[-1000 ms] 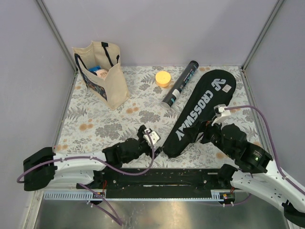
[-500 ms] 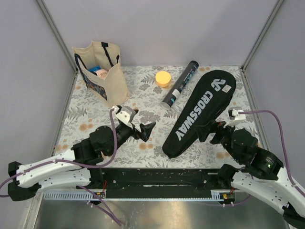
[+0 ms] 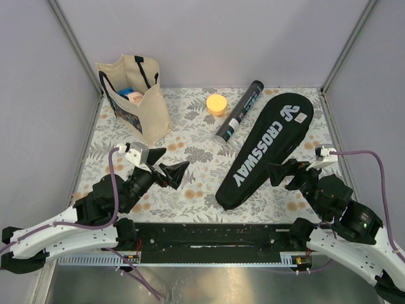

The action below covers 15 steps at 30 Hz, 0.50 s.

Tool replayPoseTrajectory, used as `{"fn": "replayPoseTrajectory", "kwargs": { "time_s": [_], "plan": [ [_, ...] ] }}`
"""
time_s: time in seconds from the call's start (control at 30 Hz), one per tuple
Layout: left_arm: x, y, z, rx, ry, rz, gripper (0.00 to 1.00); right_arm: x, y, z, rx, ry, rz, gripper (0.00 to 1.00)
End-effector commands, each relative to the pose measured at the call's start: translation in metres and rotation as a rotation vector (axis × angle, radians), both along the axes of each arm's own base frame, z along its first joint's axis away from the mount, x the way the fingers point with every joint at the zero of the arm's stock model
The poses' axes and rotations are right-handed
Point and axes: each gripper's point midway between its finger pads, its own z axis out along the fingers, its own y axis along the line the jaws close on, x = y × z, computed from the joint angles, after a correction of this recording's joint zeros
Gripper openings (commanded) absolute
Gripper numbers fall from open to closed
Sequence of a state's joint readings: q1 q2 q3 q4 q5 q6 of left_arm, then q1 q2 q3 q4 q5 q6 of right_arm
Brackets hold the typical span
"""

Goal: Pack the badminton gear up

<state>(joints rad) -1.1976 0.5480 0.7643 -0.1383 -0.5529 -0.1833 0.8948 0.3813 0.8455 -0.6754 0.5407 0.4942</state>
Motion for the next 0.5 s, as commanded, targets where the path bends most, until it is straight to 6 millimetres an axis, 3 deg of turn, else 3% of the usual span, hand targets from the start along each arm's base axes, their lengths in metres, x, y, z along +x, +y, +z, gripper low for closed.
{"fn": "replayPoseTrajectory", "kwargs": {
  "time_s": [0.0, 0.47],
  "plan": [
    [0.002, 0.009, -0.001, -0.038, 0.018, 0.036, 0.99, 0.004, -0.004, 0.013, 0.028, -0.038, -0.035, 1.00],
    [0.004, 0.022, -0.003, -0.017, 0.004, 0.078, 0.99, 0.005, 0.002, 0.005, 0.041, -0.017, -0.024, 0.99]
  ]
}}
